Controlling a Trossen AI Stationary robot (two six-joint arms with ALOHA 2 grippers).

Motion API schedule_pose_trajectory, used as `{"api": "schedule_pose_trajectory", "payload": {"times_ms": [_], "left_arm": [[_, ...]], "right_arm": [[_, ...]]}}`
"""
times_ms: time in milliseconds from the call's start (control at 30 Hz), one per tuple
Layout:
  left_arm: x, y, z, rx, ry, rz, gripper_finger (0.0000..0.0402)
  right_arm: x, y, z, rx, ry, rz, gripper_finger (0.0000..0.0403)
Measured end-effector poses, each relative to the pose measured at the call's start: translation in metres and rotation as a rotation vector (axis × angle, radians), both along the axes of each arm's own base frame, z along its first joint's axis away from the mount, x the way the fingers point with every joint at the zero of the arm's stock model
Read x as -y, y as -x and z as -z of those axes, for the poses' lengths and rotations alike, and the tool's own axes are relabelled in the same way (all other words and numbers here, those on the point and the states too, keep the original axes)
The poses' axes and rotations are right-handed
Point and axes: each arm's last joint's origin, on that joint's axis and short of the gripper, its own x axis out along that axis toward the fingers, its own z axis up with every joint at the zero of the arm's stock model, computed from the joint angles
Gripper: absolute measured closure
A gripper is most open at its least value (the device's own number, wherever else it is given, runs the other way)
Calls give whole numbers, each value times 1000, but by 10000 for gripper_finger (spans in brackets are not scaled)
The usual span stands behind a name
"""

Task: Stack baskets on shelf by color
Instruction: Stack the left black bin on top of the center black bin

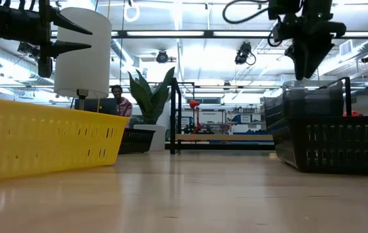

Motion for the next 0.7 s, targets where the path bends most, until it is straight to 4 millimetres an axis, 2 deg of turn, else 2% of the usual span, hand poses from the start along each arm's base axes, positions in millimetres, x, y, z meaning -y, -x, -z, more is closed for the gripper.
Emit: {"api": "schedule_pose_trajectory", "payload": {"times_ms": [267,400,700], "left_arm": [[0,0,1,-7,7,2,272],[2,-4,3,-32,3,59,272],[6,-23,17,-151,67,143,272]], "right_arm": [[-12,-13,-19,126,40,9,167],[-19,-25,-26,200,44,-1,167],[-34,-57,-21,282,35,-65,167]]}}
